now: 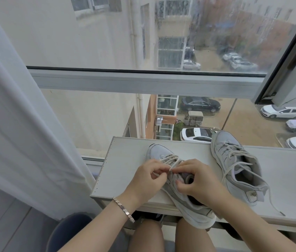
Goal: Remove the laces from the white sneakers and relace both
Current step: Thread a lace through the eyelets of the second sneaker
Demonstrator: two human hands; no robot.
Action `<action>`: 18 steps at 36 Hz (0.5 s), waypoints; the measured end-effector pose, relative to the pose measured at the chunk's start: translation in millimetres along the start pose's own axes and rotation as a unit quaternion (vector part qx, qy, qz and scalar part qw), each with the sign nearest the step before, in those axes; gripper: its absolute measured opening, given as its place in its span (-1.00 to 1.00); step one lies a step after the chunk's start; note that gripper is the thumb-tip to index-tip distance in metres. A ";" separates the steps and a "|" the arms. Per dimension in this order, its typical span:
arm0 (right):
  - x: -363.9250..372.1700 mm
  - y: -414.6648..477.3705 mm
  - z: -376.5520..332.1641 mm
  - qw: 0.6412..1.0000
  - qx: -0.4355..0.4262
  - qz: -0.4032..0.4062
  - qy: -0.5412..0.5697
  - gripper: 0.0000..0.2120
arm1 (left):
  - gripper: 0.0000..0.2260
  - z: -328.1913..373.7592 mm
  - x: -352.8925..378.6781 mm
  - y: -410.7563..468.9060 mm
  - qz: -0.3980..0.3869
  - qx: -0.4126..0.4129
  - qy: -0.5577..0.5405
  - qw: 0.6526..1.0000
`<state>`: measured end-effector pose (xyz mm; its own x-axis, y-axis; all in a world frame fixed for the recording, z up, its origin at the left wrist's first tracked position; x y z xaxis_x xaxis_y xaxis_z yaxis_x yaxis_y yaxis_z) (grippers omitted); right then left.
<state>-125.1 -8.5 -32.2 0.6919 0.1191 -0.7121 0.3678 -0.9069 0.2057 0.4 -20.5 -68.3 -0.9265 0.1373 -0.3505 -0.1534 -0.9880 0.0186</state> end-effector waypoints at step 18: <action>1.6 -0.9 5.9 1.000 0.011 0.004 -0.006 -0.71 | -0.83 -16.4 -4.3 8.4 0.039 -0.118 -0.099 0.987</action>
<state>-128.0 -9.9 -37.5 0.6871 0.1077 -0.7186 0.3486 -0.9165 0.1959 8.7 -30.5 -82.0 -0.9848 0.0490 -0.1669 -0.0170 -0.9820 -0.1881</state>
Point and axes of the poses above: each hand's wrist, its own y-axis towards the middle knuckle, its own x-axis out of the palm, z = x × y, the point moved 8 cm from there along y, towards the middle knuckle, and after that the axes turned 6 degrees about -x, right-handed, at the moved point
